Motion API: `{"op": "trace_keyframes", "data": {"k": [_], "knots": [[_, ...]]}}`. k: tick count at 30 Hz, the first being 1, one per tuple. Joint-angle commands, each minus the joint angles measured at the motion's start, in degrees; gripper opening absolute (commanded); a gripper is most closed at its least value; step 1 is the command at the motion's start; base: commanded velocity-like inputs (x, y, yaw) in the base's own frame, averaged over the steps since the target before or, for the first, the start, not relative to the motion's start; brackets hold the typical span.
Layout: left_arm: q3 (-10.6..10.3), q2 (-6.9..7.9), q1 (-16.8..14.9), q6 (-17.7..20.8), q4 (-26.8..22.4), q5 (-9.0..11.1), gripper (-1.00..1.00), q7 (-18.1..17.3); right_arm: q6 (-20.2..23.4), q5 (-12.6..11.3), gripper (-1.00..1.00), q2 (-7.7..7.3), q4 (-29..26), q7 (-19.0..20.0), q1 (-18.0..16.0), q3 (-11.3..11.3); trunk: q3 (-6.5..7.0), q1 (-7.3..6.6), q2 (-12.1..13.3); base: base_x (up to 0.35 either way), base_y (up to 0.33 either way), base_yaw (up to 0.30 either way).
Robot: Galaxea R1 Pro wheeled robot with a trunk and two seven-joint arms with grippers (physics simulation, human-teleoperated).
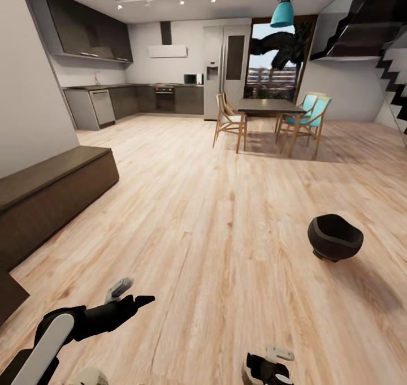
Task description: Place each of the two pumpkins and all three candles from the living room inside a cabinet in the living room (use any cabinet), then make sure every cabinet is closed, and position the cauldron so it is next to a table in the living room.
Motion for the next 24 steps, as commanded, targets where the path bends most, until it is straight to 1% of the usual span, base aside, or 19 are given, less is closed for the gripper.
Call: {"op": "trace_keyframes", "data": {"k": [1, 4, 8, 19, 24], "knots": [[-0.1, 0.03, 0.0, 0.1, 0.0, 0.6, 1.00, 0.6, -0.2, -0.6, 1.00, -0.03, 0.0, -0.3, 0.0, 0.5, -0.05, 0.00, 0.0, 0.123, -0.047, 0.280], [-0.1, 0.03, 0.0, 0.1, 0.0, 0.6, 1.00, 0.6, -0.2, -0.6, 1.00, -0.03, 0.0, -0.3, 0.0, 0.5, -0.05, 0.00, 0.0, 0.144, -0.060, 0.177], [-0.1, 0.03, 0.0, 0.0, 0.0, 0.5, 1.00, 0.6, -0.2, -0.6, 1.00, -0.03, 0.0, -0.3, 0.0, 0.5, -0.05, 0.00, 0.0, 0.133, 0.003, 0.037], [-0.3, 0.03, 0.0, 0.0, 0.0, 0.3, 1.00, 0.6, -0.2, -0.6, 1.00, -0.03, 0.0, -0.3, 0.0, 0.5, -0.05, 0.00, 0.0, 0.011, -0.023, 0.002], [-0.3, 0.19, 0.0, 0.1, 0.0, 0.5, 1.00, 0.5, -0.1, -0.7, 1.00, -0.03, 0.6, -0.3, 0.0, 0.5, -0.05, 0.00, 0.0, 0.000, -0.002, 0.000]]}}
